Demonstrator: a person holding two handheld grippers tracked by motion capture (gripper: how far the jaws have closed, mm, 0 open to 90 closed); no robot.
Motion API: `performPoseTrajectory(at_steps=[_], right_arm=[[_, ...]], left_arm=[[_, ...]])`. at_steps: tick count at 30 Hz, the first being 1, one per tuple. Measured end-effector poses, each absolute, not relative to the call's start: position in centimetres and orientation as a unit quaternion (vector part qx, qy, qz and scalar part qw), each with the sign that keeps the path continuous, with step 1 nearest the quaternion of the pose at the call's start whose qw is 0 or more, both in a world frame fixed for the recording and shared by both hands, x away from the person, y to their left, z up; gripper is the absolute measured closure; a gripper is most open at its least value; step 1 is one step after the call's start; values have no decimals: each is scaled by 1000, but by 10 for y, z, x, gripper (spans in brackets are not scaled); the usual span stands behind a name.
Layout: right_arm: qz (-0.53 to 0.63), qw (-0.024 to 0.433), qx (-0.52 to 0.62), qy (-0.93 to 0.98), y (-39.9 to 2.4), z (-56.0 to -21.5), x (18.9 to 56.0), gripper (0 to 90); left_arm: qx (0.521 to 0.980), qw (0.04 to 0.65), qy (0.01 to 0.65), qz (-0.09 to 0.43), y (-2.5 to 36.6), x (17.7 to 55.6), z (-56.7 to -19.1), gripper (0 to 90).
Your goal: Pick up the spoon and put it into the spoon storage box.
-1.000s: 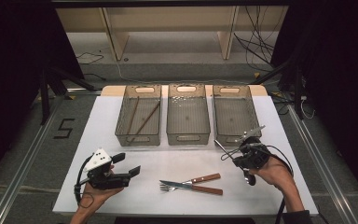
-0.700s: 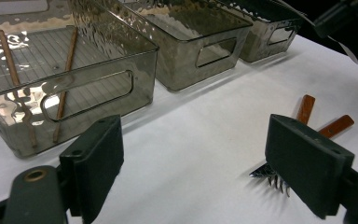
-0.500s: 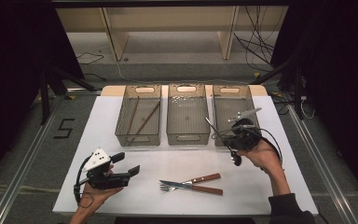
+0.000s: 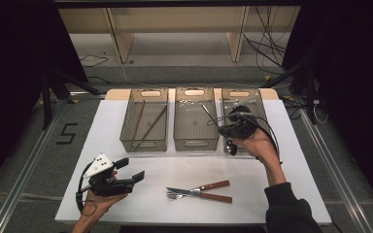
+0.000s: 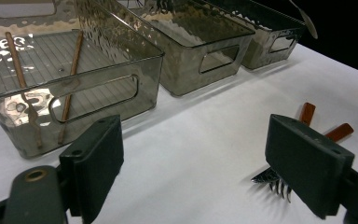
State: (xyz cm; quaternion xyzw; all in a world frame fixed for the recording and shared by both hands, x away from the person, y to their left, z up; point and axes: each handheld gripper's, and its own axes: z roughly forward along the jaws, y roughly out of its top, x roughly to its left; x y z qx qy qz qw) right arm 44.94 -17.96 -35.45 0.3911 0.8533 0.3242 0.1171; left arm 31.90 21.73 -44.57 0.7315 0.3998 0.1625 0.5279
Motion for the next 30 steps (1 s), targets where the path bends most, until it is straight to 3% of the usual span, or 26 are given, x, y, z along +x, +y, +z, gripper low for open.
performPoseTrajectory(at_steps=[30], right_arm=[[344,114,414,835,-123,-347,513,860]], left_arm=[[730,531,399,160,218,319,-446,187]])
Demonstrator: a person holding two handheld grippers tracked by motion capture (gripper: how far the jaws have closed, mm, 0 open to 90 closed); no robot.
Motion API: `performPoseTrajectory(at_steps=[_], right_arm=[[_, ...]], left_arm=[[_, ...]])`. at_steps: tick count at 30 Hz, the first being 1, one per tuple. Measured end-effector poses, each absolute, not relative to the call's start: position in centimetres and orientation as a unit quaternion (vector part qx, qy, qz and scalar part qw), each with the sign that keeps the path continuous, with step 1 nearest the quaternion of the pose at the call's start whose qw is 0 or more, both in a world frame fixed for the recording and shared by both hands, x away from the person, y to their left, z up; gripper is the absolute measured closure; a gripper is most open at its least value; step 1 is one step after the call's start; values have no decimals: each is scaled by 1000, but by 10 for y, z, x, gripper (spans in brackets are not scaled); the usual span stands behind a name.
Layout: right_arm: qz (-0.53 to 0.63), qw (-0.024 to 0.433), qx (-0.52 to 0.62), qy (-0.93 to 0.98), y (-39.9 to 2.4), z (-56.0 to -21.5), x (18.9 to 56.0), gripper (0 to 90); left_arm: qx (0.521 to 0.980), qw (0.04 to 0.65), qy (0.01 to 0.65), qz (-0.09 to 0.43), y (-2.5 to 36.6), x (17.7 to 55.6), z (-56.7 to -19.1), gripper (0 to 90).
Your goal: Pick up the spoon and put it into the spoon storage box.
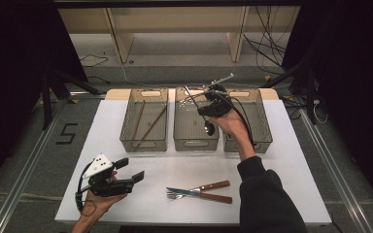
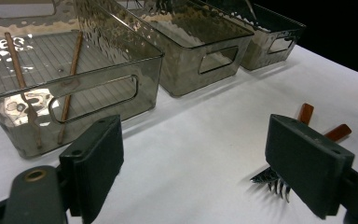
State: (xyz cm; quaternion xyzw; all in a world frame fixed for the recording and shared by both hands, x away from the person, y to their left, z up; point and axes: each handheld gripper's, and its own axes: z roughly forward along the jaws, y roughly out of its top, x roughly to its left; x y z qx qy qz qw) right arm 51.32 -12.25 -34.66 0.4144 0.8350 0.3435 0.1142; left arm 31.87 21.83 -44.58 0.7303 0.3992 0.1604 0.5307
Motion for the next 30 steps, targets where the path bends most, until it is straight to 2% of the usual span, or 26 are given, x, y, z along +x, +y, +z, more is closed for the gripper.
performPoseTrajectory(at_steps=[15,30], right_arm=[[338,112,441,824,-120,-366,531,860],[325,104,459,820,-120,-386,534,858]], left_arm=[[731,530,399,160,218,318,-446,187],[731,530,399,159,217,318,-446,186]])
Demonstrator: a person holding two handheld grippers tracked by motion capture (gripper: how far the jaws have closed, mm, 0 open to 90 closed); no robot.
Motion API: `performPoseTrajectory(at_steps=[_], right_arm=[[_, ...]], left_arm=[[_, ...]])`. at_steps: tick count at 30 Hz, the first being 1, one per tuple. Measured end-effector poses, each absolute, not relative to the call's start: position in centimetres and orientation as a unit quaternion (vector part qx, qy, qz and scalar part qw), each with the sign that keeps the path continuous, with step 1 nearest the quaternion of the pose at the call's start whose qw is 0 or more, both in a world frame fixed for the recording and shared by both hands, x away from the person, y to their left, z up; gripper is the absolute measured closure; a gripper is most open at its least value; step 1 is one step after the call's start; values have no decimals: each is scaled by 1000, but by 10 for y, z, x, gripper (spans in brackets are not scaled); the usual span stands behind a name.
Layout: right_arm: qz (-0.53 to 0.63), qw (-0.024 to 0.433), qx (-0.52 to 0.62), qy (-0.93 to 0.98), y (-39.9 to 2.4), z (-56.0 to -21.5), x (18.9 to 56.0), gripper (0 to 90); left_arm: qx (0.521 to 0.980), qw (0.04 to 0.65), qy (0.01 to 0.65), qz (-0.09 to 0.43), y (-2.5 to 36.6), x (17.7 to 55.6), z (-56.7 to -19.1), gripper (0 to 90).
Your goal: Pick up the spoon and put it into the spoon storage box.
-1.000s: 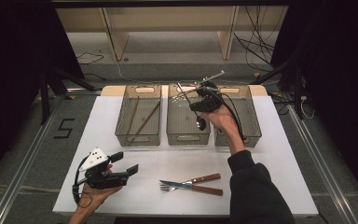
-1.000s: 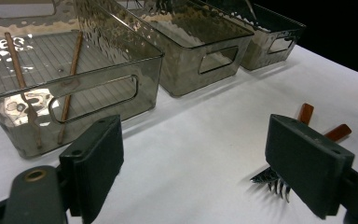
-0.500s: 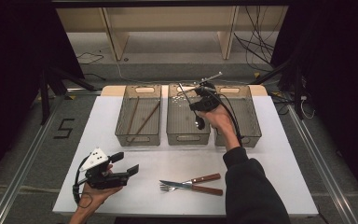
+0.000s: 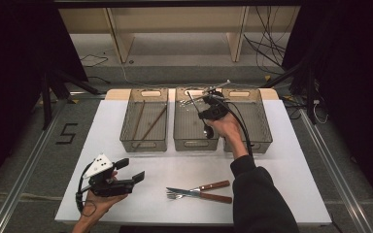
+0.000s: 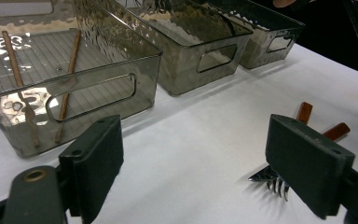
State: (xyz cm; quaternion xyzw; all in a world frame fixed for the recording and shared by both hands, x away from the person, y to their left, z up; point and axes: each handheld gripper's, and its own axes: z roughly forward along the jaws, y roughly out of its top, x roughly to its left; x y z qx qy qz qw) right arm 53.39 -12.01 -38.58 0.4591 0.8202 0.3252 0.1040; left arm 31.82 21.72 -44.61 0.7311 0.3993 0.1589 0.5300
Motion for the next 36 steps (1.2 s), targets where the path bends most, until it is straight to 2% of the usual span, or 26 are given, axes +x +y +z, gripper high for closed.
performPoseTrajectory(at_steps=[5,17,26,36], right_arm=[[315,98,465,821,-118,-393,535,845],[322,85,462,822,-121,-390,530,653],[344,88,425,833,-122,-381,507,465],[370,86,384,841,-125,-368,474,369]], left_arm=[[731,530,399,159,217,318,-446,186],[732,529,399,159,217,318,-446,185],[730,530,401,158,217,318,-446,184],[729,532,402,156,217,318,-446,181]])
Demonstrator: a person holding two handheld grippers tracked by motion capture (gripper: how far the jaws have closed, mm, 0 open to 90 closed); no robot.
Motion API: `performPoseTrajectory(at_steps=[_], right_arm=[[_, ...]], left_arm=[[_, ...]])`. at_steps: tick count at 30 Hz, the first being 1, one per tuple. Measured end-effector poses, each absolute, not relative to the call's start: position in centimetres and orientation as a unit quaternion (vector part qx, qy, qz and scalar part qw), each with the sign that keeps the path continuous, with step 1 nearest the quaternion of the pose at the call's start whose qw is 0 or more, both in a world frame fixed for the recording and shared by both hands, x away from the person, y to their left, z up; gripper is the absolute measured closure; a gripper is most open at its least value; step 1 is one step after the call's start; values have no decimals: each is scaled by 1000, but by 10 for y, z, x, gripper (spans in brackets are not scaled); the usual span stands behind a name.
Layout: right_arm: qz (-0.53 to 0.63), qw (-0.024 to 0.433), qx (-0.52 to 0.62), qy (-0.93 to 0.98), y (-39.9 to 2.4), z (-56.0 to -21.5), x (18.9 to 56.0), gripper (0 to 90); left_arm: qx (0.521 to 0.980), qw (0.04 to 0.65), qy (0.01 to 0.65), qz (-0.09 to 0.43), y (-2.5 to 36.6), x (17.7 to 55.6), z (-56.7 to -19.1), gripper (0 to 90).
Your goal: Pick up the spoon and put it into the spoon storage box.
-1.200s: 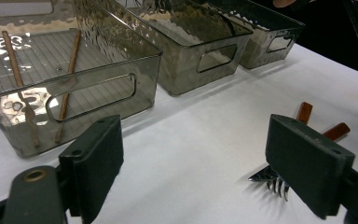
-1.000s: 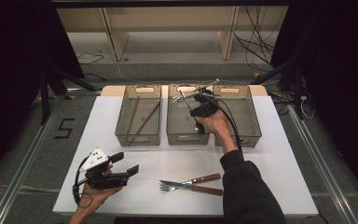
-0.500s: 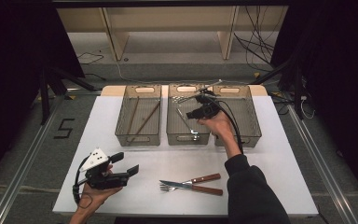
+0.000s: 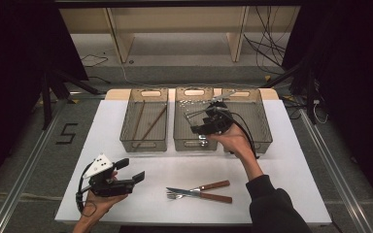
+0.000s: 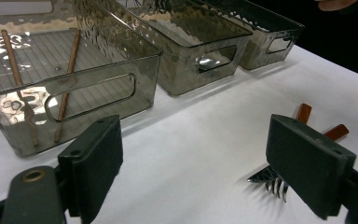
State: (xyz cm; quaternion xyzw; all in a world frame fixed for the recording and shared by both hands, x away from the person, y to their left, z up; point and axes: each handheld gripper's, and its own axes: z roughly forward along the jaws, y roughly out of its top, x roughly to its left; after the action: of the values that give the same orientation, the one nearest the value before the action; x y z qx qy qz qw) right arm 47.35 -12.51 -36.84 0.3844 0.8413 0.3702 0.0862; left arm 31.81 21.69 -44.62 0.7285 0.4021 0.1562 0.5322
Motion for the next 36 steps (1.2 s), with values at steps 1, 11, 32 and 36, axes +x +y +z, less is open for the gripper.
performPoseTrajectory(at_steps=[1,11,32,36], right_arm=[[371,87,382,842,-126,-368,470,368],[377,89,355,851,-132,-371,440,338],[375,76,333,862,-147,-385,399,293],[371,73,329,865,-148,-389,394,293]], left_arm=[[728,533,402,156,217,318,-446,181],[727,535,403,152,218,319,-446,176],[724,539,404,150,218,319,-447,170],[724,539,404,150,218,319,-447,170]])
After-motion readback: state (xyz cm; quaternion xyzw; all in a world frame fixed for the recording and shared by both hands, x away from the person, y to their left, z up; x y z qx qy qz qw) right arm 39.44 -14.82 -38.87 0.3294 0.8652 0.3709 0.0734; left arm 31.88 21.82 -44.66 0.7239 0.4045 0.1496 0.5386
